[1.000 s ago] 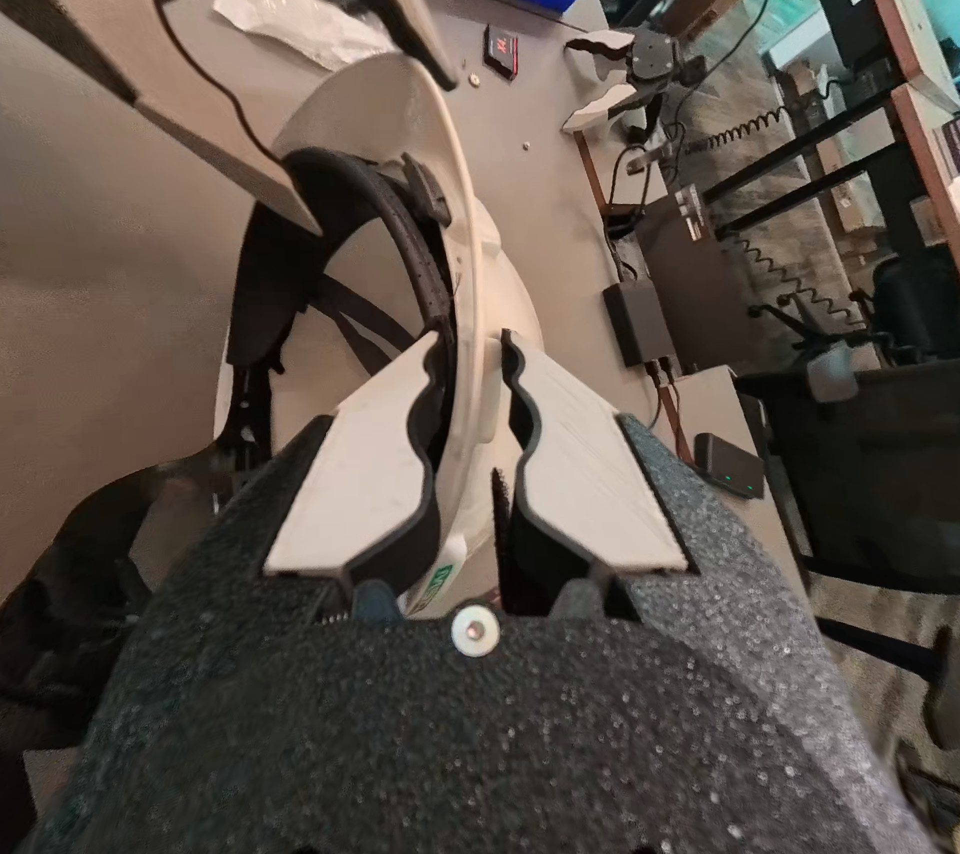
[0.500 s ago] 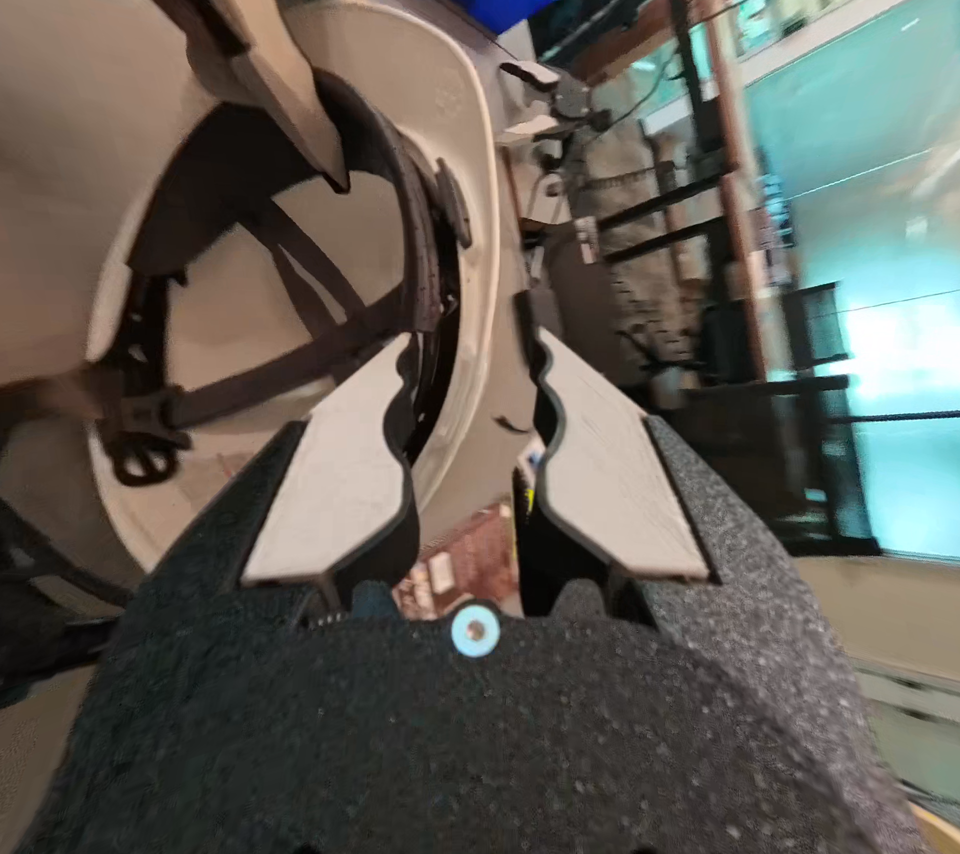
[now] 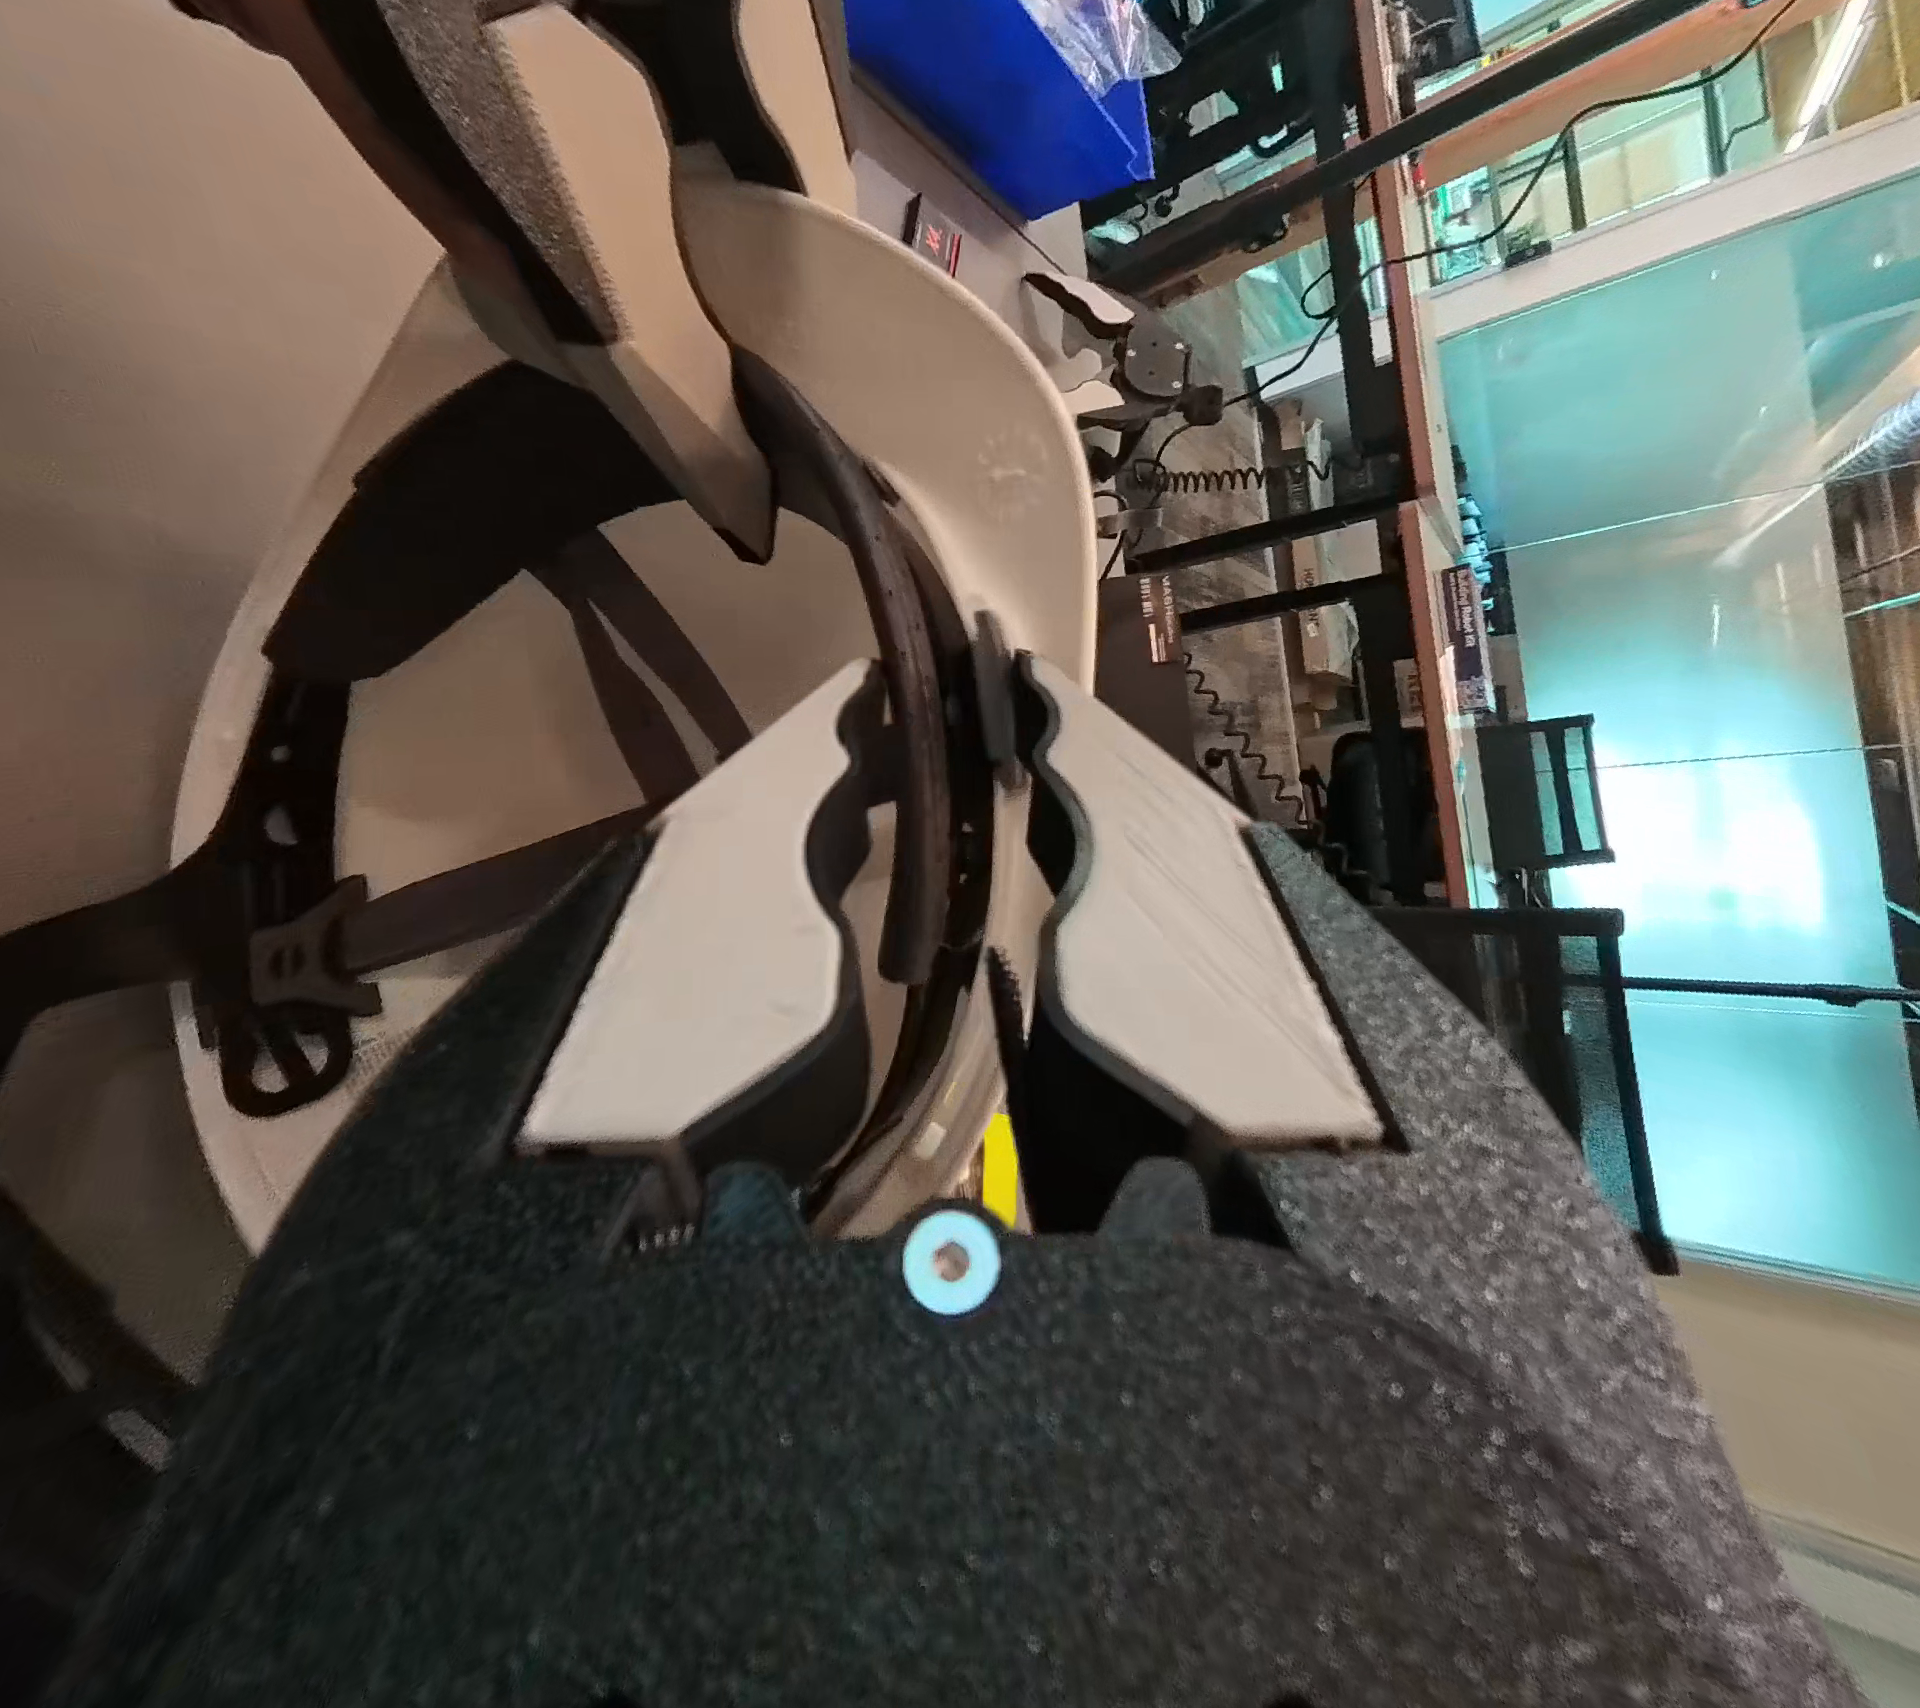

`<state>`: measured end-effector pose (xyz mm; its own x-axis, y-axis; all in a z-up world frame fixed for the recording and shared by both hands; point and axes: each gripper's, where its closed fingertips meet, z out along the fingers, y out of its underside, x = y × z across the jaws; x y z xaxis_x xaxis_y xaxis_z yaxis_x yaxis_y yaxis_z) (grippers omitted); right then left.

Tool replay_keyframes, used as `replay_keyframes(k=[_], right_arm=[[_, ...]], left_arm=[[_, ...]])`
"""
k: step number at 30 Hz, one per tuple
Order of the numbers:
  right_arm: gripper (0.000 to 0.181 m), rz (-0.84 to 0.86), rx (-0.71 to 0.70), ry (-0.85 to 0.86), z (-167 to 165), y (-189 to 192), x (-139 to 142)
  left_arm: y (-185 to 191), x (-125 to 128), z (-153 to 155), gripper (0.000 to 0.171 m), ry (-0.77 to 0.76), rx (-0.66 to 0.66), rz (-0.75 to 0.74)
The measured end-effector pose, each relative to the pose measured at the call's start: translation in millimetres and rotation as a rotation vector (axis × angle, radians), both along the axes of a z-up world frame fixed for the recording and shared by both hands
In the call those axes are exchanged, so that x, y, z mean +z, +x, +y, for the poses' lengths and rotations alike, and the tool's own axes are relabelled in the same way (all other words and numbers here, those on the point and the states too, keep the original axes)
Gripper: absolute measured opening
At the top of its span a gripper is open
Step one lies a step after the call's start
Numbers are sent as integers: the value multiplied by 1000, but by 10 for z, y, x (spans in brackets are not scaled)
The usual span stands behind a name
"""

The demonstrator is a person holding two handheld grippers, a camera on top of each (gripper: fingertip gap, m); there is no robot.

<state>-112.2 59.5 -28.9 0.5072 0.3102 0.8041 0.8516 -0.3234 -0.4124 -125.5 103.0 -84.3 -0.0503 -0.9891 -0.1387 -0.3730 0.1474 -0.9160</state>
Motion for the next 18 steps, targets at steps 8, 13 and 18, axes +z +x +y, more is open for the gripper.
replay_keyframes(k=[8,13,18], right_arm=[[13,-62,-5,41,-1,21,36],[10,-51,-3,57,-10,26,50],[10,-44,-3,63,-8,33,50]], left_arm=[[23,16,14,33,-19,24,2],[27,26,3,33,-23,30,0],[25,26,0,34,-21,38,4]])
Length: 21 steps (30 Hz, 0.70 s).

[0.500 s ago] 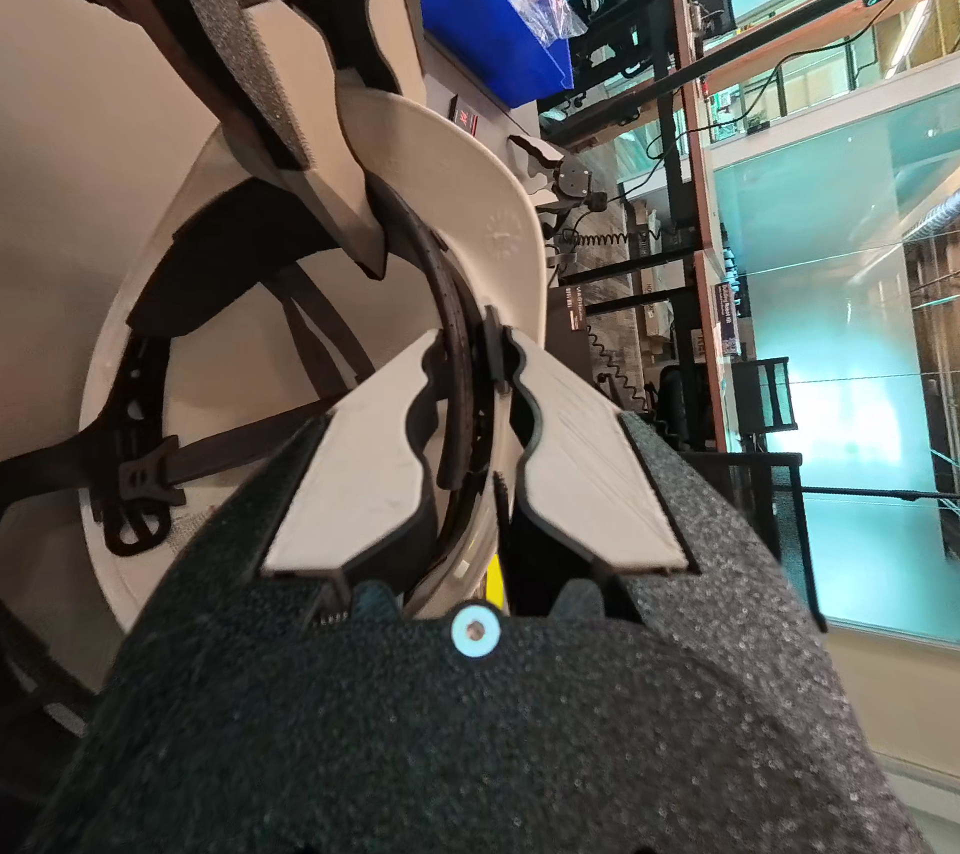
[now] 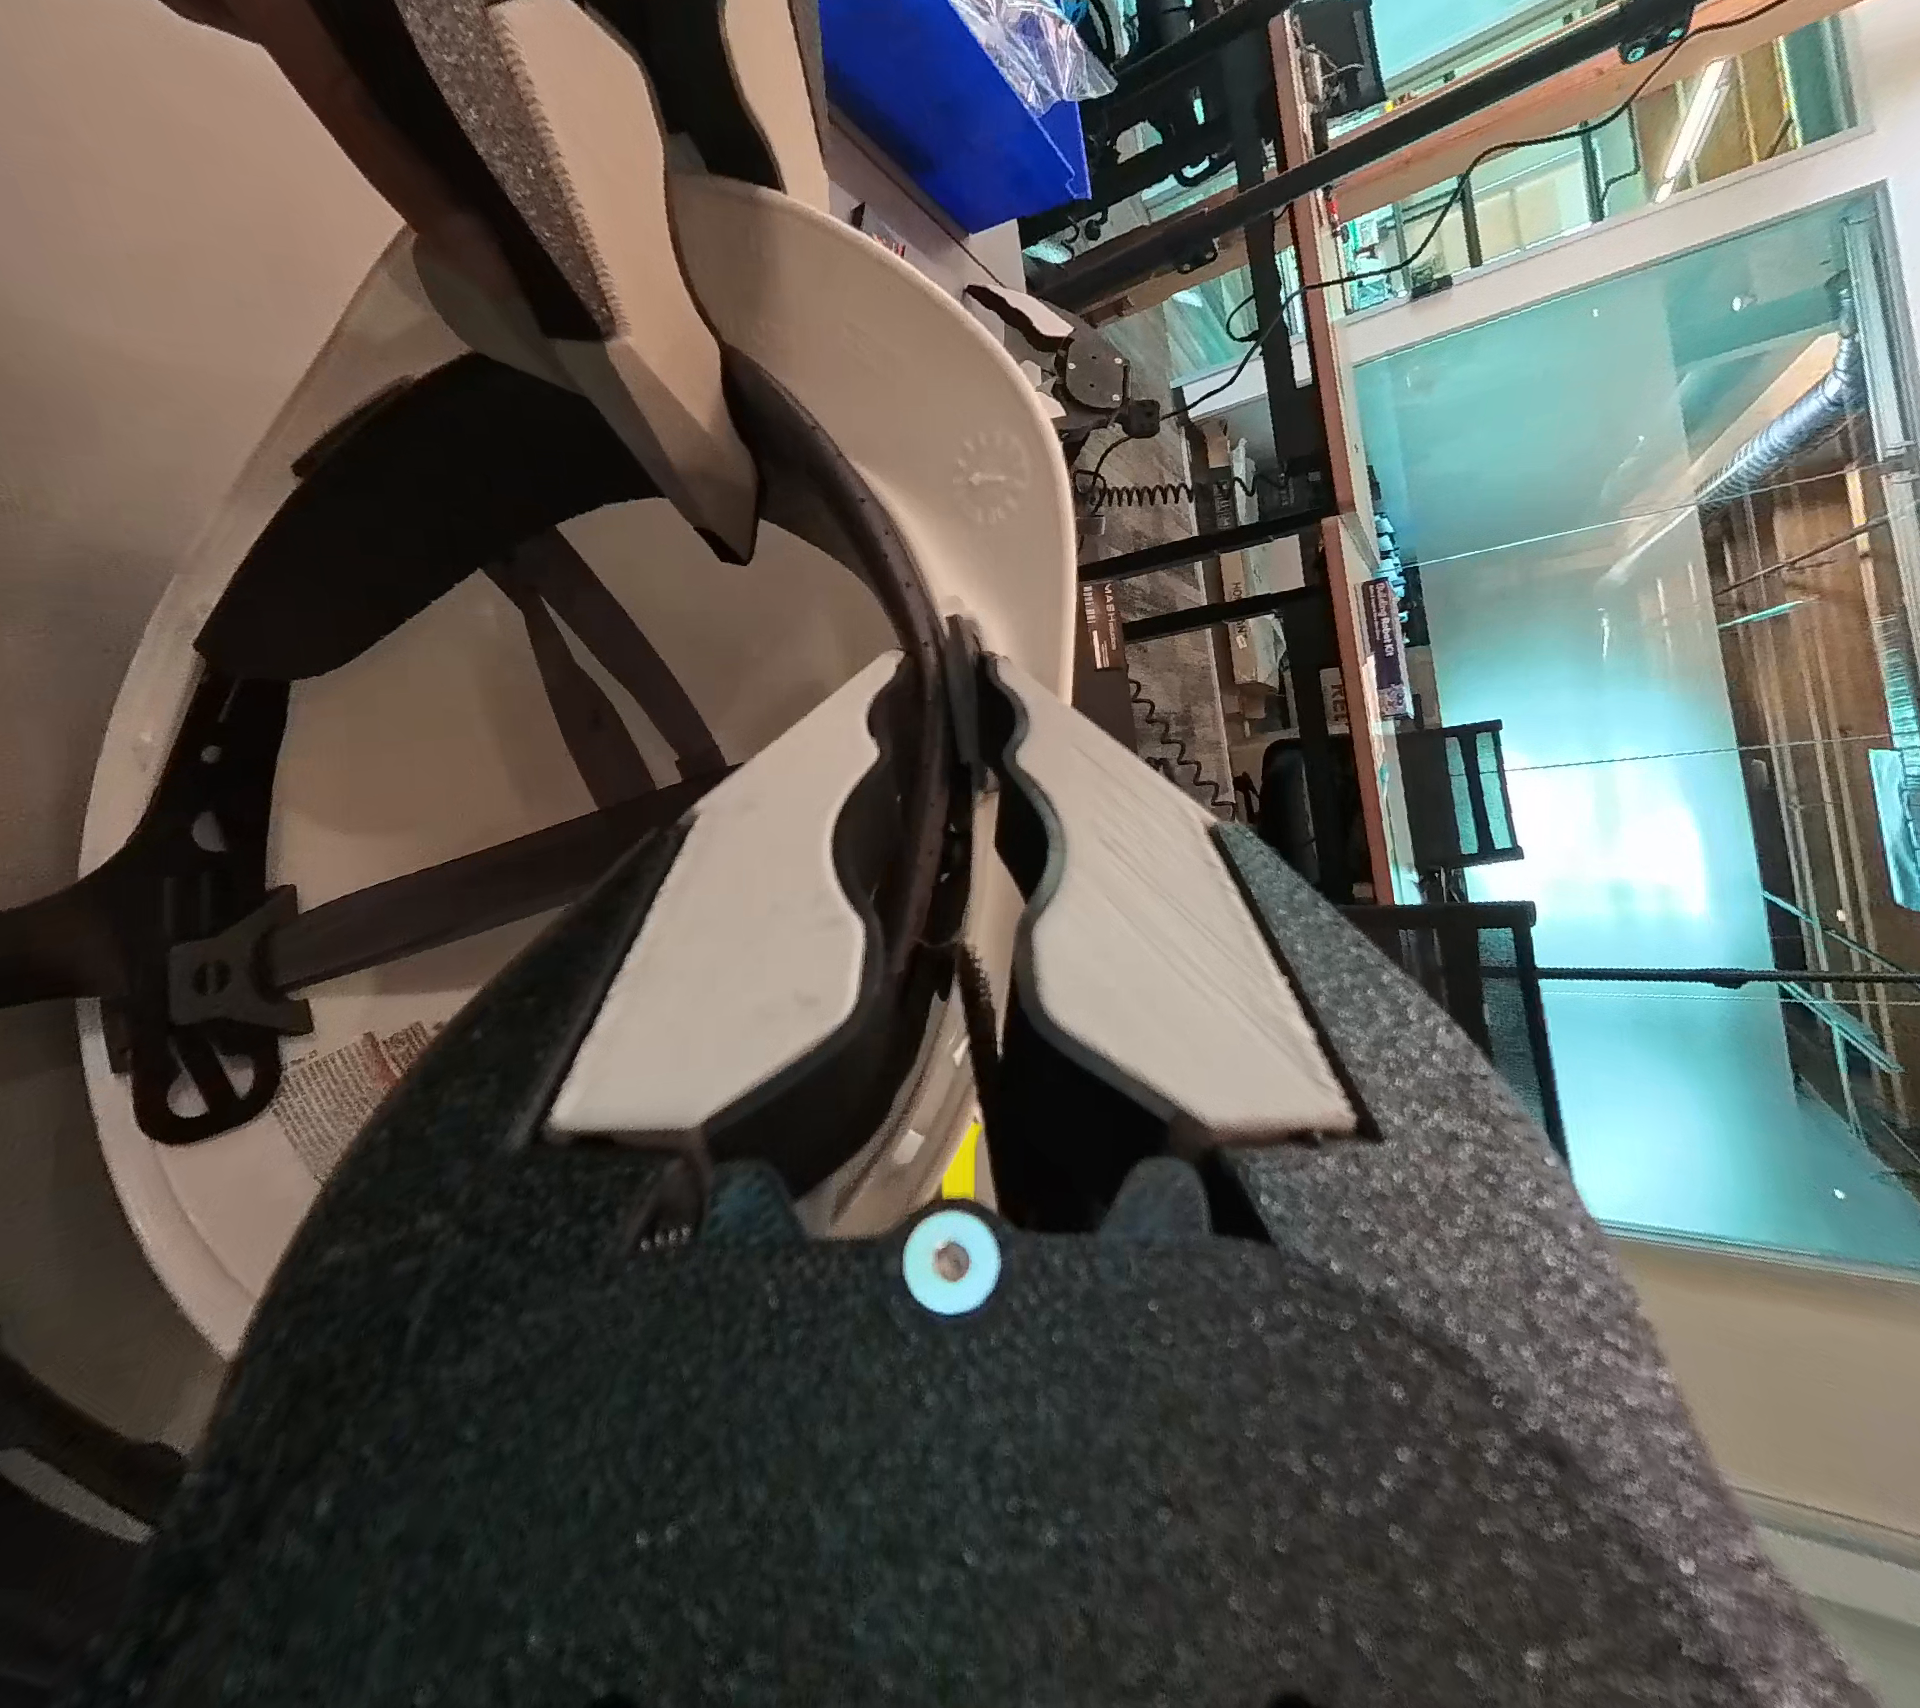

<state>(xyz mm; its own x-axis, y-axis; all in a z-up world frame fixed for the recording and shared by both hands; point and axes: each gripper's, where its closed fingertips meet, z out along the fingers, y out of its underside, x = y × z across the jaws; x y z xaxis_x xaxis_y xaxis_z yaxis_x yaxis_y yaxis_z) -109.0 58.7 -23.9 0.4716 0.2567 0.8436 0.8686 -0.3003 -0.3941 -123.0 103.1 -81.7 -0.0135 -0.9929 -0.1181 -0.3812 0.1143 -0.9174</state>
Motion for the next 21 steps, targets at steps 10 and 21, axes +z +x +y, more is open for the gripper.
replay_keyframes(k=[10,21], right_arm=[[38,394,-126,19,-286,154,186],[57,1145,-229,114,-864,235,16]], left_arm=[[-36,-163,274,28,-204,93,10],[-385,-686,787,26,-772,352,-62]])
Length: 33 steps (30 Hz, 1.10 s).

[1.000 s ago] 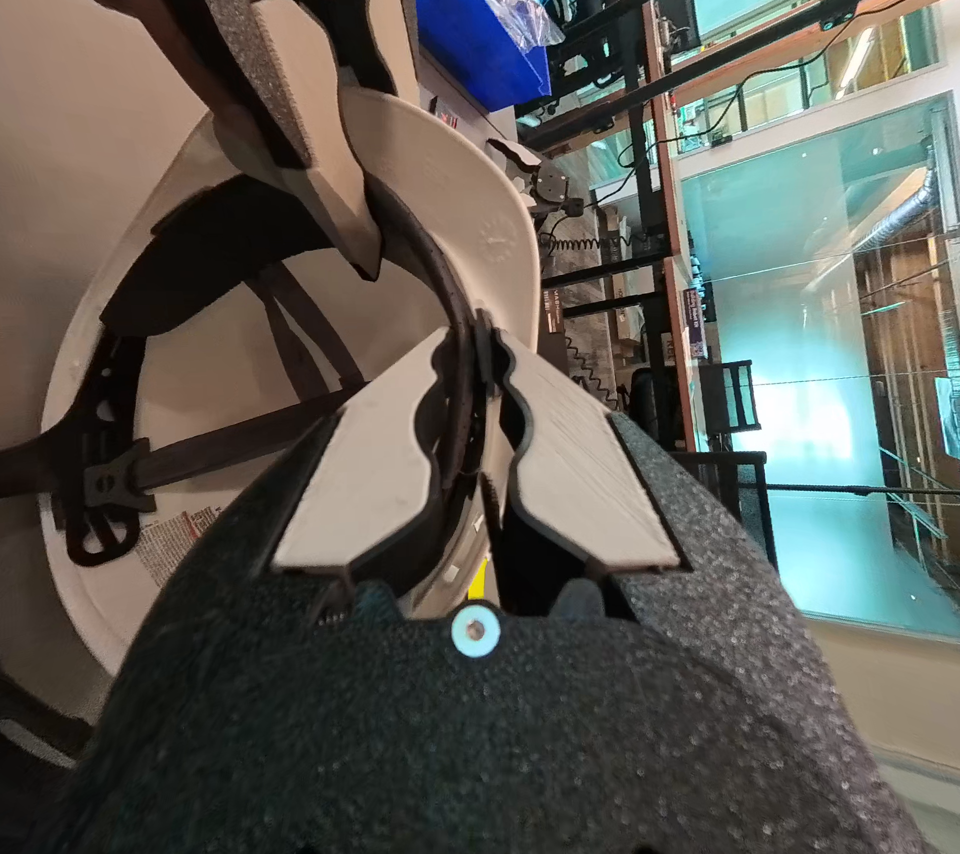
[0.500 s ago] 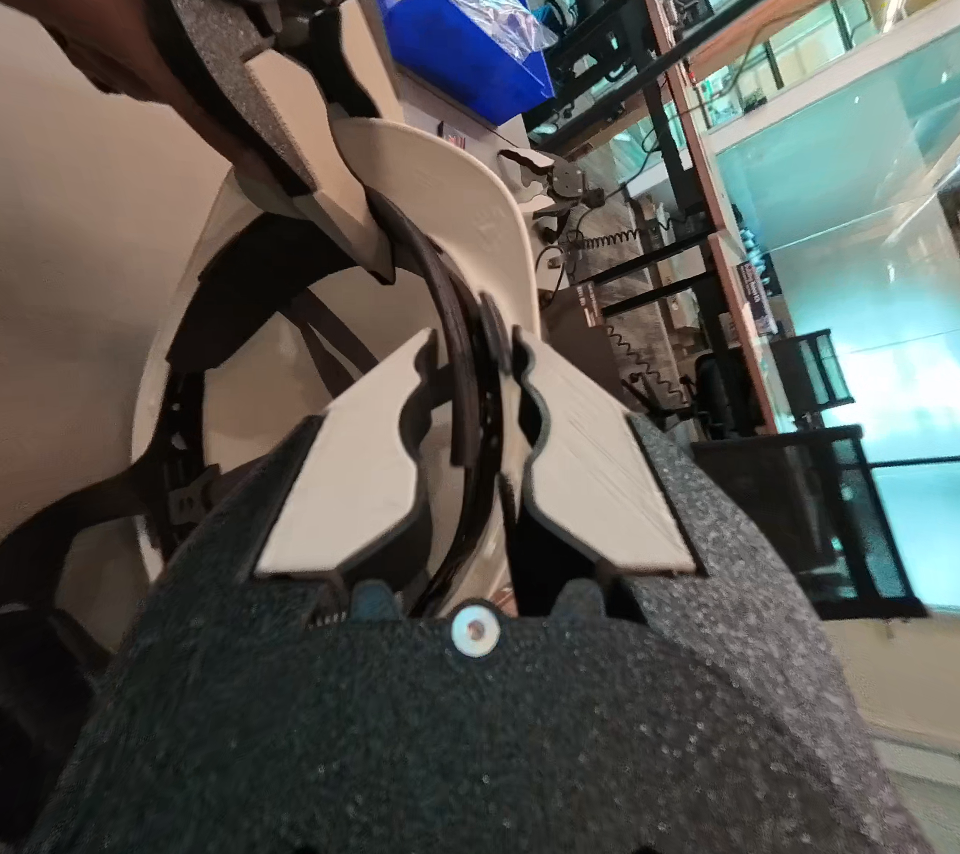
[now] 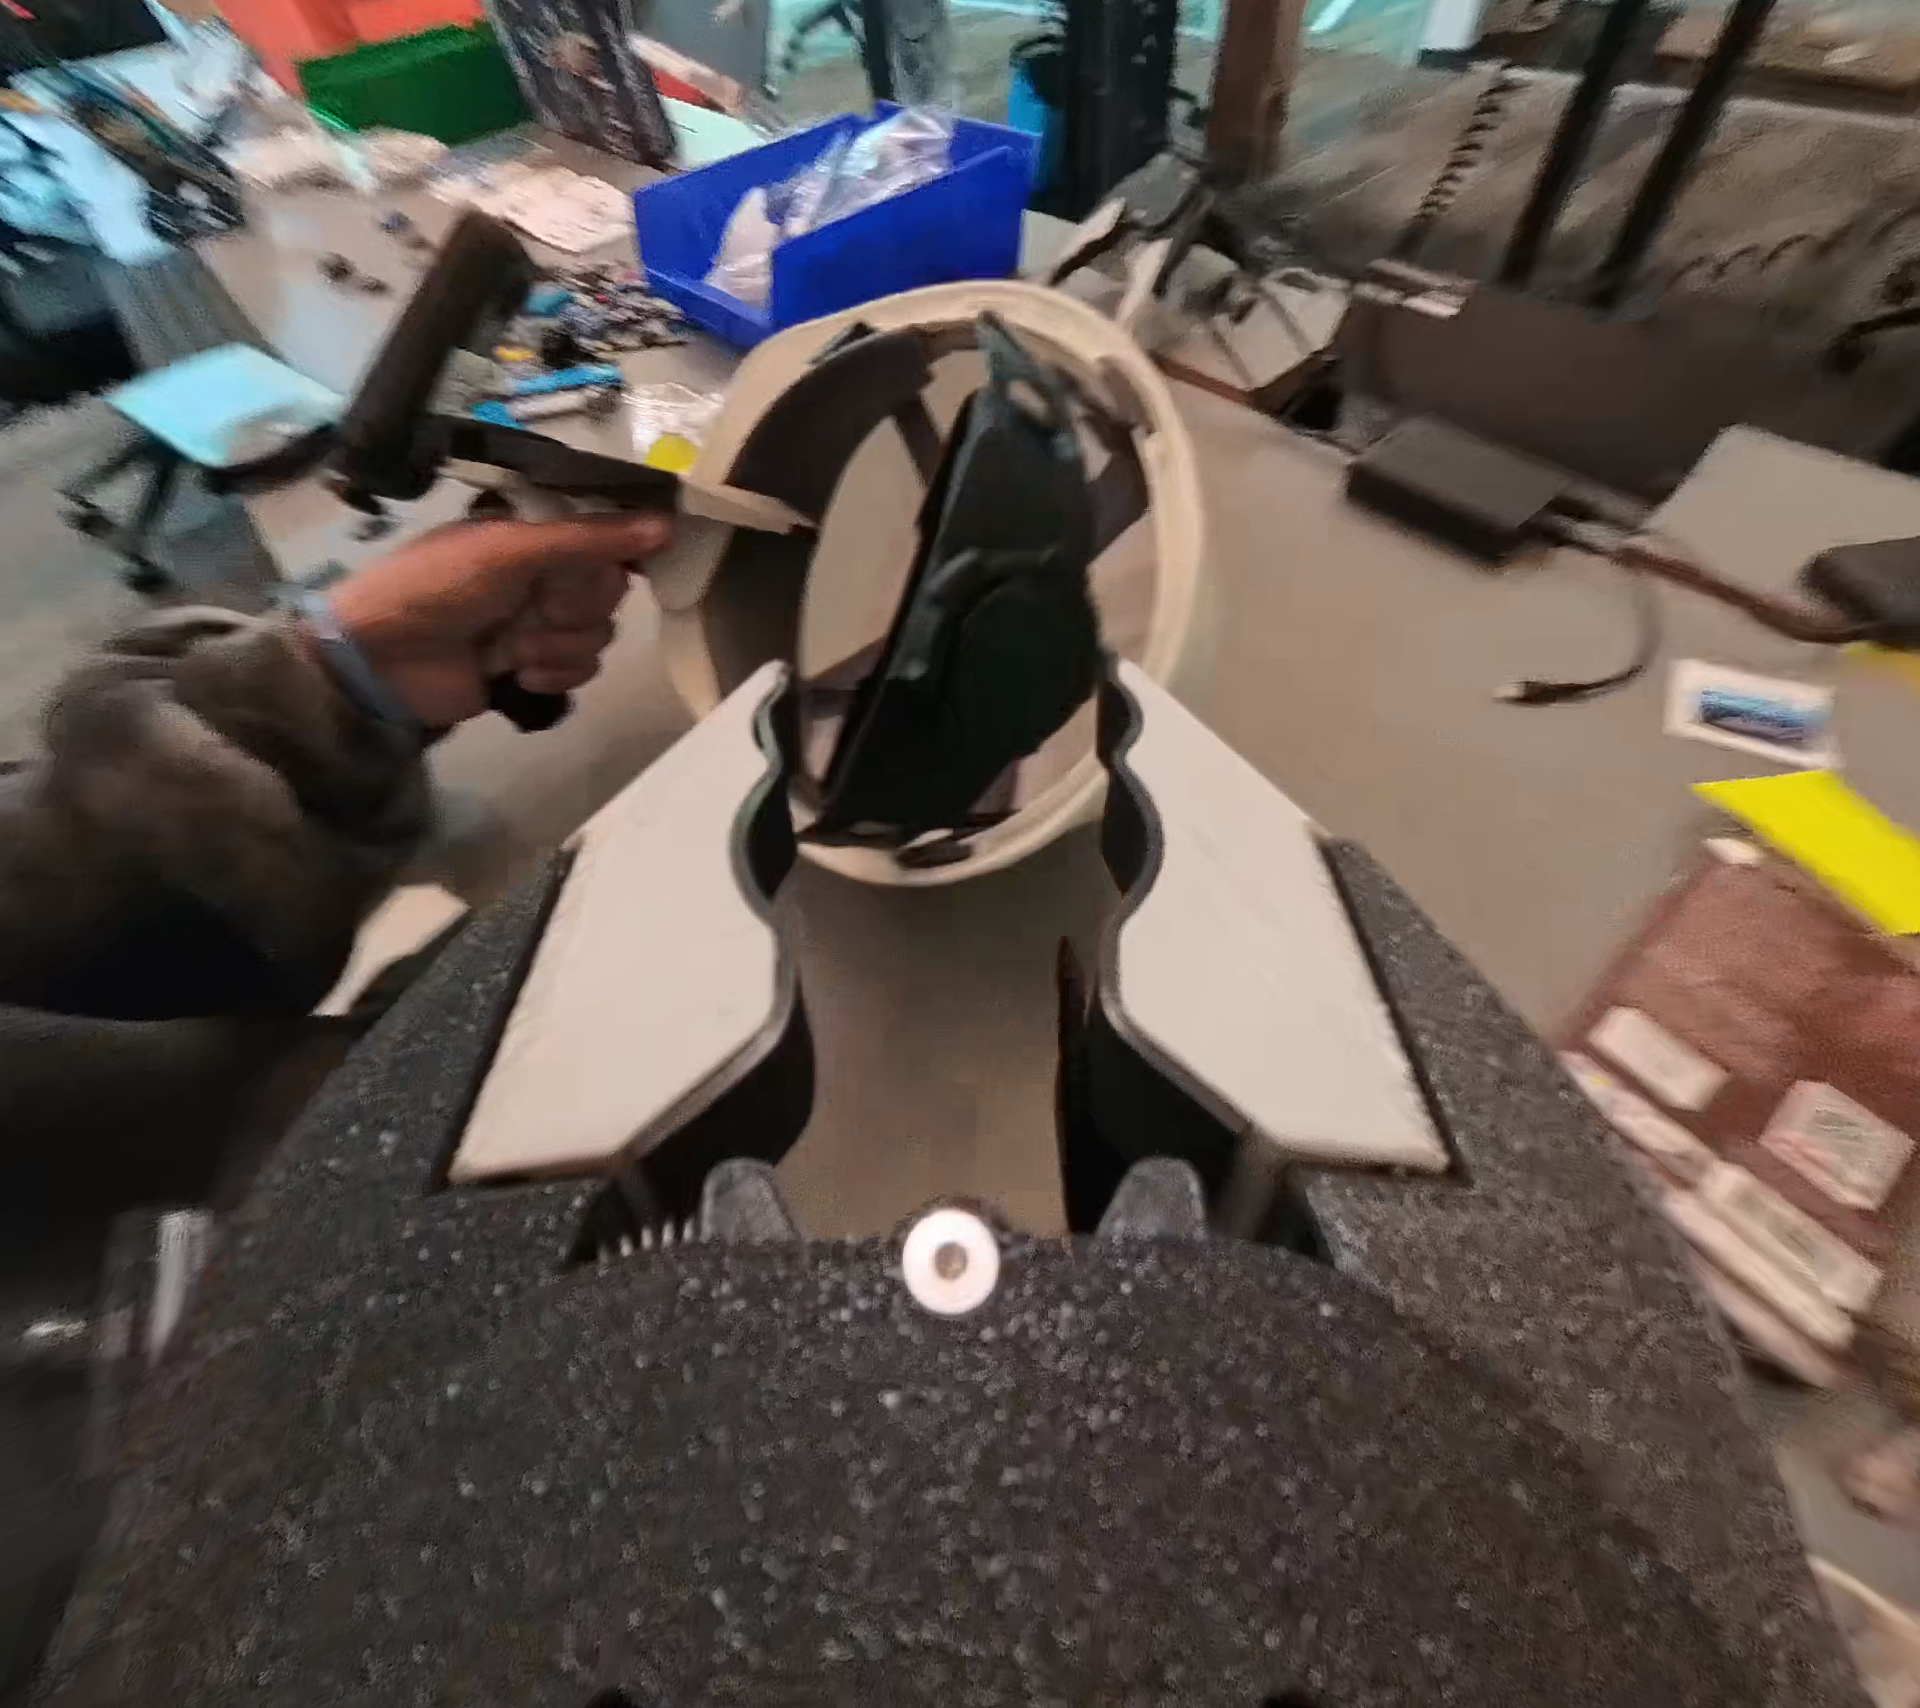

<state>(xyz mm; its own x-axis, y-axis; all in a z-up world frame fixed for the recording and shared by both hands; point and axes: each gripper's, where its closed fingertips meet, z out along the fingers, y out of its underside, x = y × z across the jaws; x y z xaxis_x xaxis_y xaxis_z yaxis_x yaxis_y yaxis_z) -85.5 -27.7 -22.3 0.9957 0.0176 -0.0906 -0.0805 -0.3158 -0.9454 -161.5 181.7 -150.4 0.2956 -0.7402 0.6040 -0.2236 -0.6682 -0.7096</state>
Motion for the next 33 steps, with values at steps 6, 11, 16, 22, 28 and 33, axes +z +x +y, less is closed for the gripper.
replay_keyframes(k=[6,11,16,22,28,33], right_arm=[[55,-144,153,60,-54,-89,-140],[43,-541,356,-25,-25,-9,-173],[58,-777,488,-150,32,-97,-327],[50,-1207,397,9,203,-124,-229],[49,-1441,453,72,224,-233,-198],[49,-1334,470,-8,260,-199,-180]], left_arm=[[14,5,-3,26,17,-33,-3],[89,29,12,25,63,-137,23],[177,22,65,24,49,-222,57],[299,-4,142,23,0,-334,102],[409,4,160,23,-2,-439,163],[487,18,173,23,4,-482,192]])
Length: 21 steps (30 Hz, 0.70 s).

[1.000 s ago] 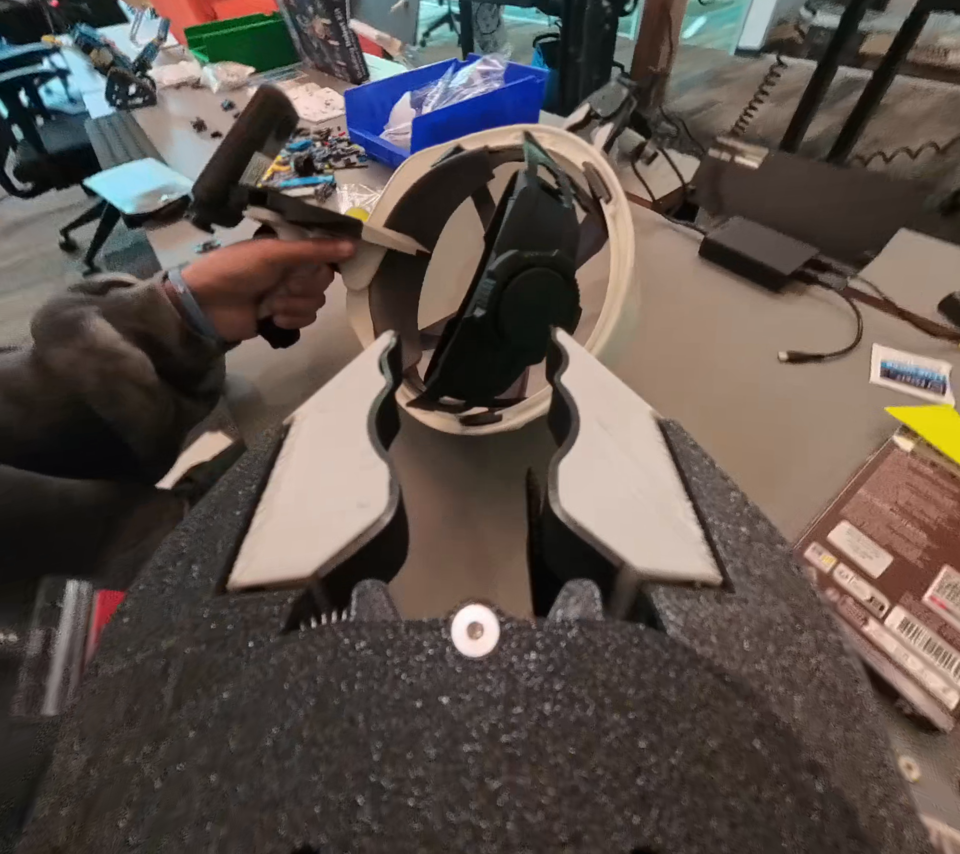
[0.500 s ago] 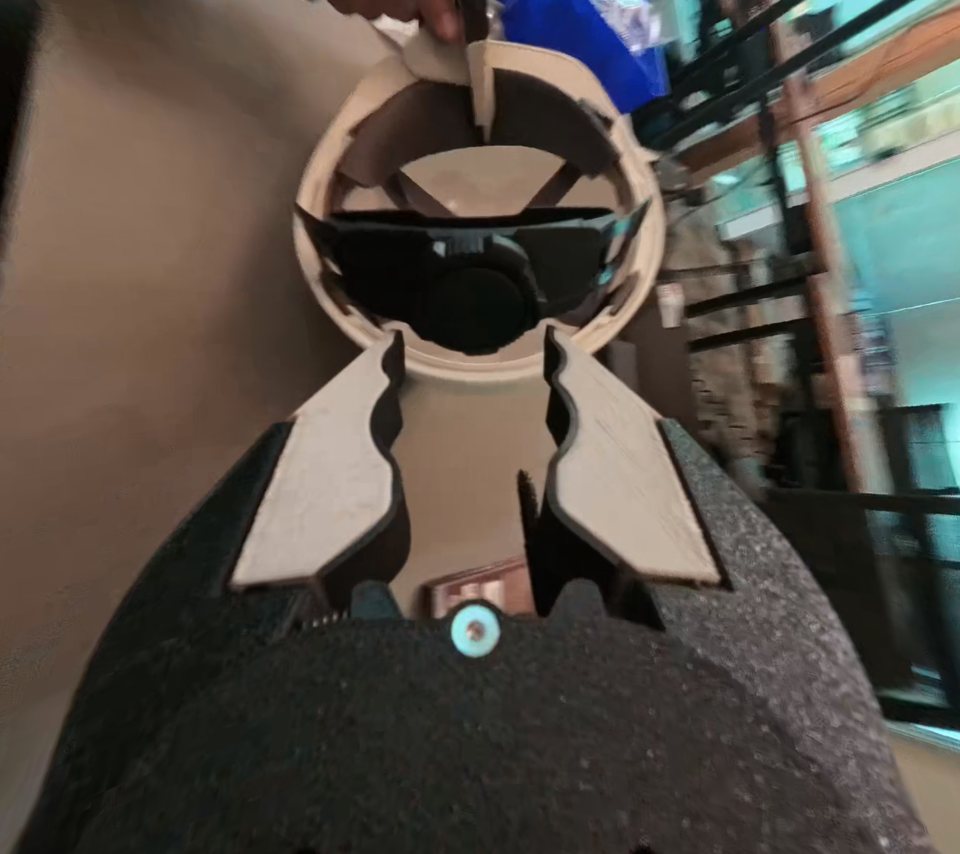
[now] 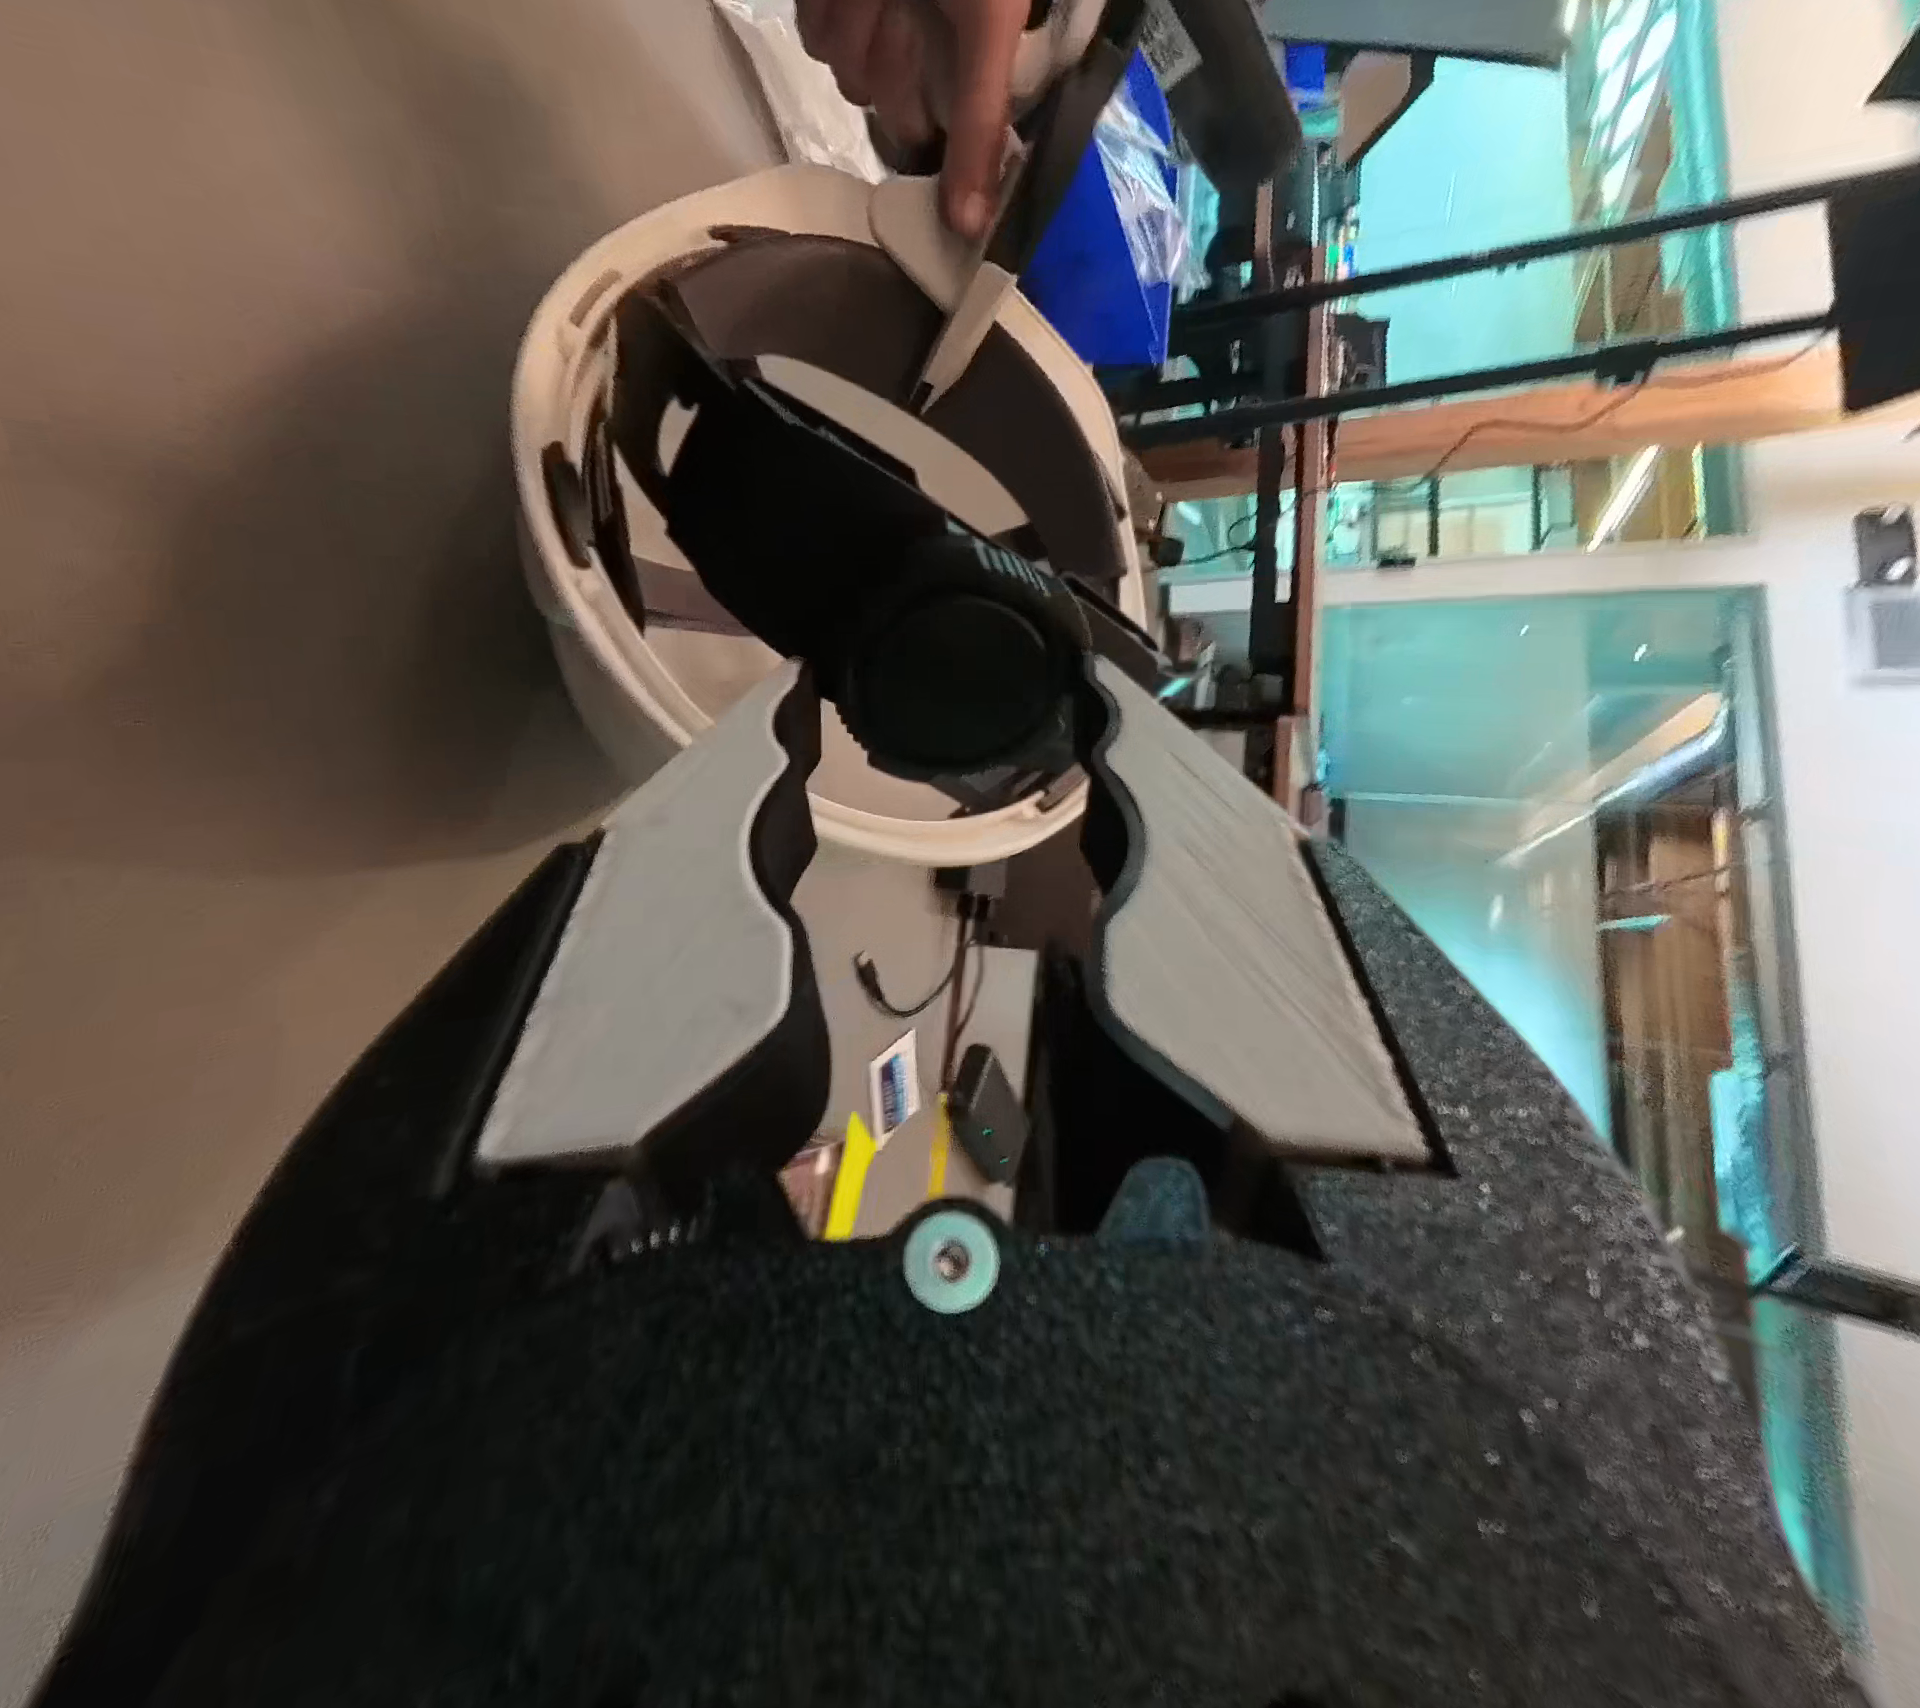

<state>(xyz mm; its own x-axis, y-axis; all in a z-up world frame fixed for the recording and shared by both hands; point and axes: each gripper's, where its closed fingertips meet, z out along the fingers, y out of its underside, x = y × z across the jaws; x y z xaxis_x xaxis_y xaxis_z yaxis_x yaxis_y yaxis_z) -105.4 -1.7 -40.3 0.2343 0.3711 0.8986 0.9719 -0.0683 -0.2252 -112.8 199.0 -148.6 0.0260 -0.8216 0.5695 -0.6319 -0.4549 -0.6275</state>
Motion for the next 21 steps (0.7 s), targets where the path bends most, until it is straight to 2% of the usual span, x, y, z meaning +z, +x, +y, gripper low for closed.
replay_keyframes(k=[2,7,10,18,21], right_arm=[[48,127,-54,-31,17,53,6],[48,664,-199,-122,13,149,-89],[48,925,-304,-181,-25,165,-131],[48,1766,-543,-577,-335,32,-477],[48,2138,-567,-758,-424,-60,-550]], left_arm=[[8,-2,2,24,1,8,-4],[-20,-17,-18,24,-2,67,-40],[-50,7,-48,24,31,109,-58],[-126,149,-227,24,242,179,-202],[-138,199,-293,23,305,162,-243]])
